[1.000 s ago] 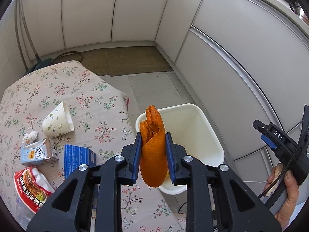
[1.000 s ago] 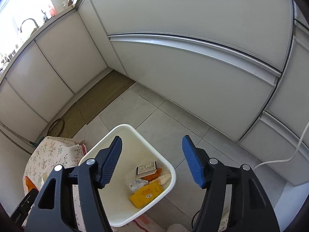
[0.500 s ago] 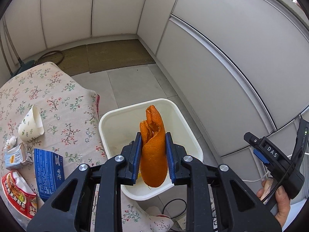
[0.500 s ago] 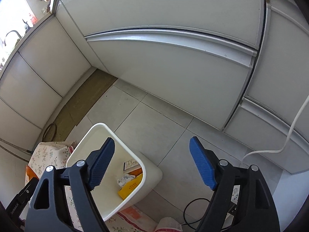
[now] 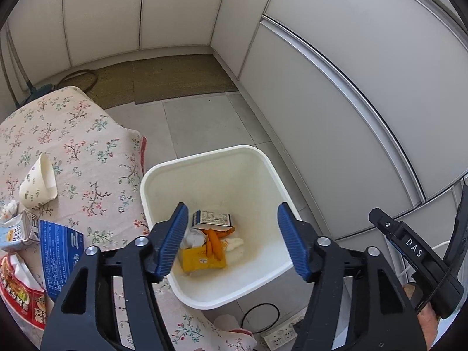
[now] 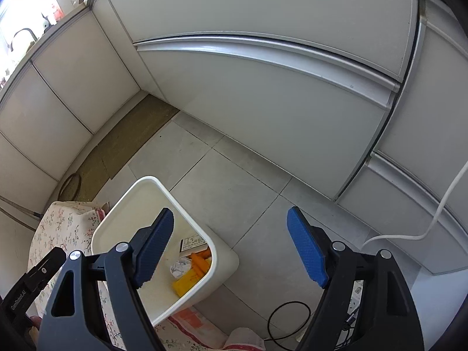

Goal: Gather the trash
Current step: 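Carry the orange peel over the bin and open the left tool, then move both tools back over the table toward the bottle and noodle bag, then grasp the clear plastic bottle with the left tool and lift it, then grasp the red noodle bag with the right tool while the left tool holds the bottle, then carry the red noodle bag over the bin and open the right tool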

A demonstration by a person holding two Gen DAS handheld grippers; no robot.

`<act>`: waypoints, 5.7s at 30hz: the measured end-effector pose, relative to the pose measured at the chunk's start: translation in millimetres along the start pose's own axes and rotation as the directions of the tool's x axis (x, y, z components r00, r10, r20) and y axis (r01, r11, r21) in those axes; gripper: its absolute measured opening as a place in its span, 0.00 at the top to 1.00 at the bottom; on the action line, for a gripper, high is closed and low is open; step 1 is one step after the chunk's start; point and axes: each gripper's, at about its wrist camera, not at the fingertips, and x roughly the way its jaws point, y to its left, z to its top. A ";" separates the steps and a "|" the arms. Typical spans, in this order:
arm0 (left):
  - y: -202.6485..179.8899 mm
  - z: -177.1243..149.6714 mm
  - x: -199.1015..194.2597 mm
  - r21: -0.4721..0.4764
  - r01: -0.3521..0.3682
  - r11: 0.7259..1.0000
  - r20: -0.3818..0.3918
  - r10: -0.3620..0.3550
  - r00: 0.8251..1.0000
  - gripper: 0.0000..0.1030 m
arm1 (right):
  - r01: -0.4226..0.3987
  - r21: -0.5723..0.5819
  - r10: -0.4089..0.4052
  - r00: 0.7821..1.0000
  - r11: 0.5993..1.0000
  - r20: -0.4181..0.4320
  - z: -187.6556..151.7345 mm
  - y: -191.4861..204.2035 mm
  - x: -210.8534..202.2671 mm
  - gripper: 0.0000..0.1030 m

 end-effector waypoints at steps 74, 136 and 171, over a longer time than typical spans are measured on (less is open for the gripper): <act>330.3 -190.1 -83.3 0.111 -0.380 0.918 -0.415 0.390 0.822 0.16 | -0.356 -0.840 0.147 0.934 0.409 -0.325 -291.0 344.4 -34.9 0.09; 441.5 -182.7 -204.7 -0.603 -0.202 0.772 -0.113 0.167 0.979 0.20 | -0.611 -0.690 0.137 0.779 0.387 -0.612 -393.8 470.2 5.7 0.66; 390.3 -133.4 -202.1 -0.557 -0.095 0.825 0.012 0.123 0.992 0.20 | -0.586 -0.634 0.376 0.810 0.504 -0.450 -277.9 410.7 -44.1 0.66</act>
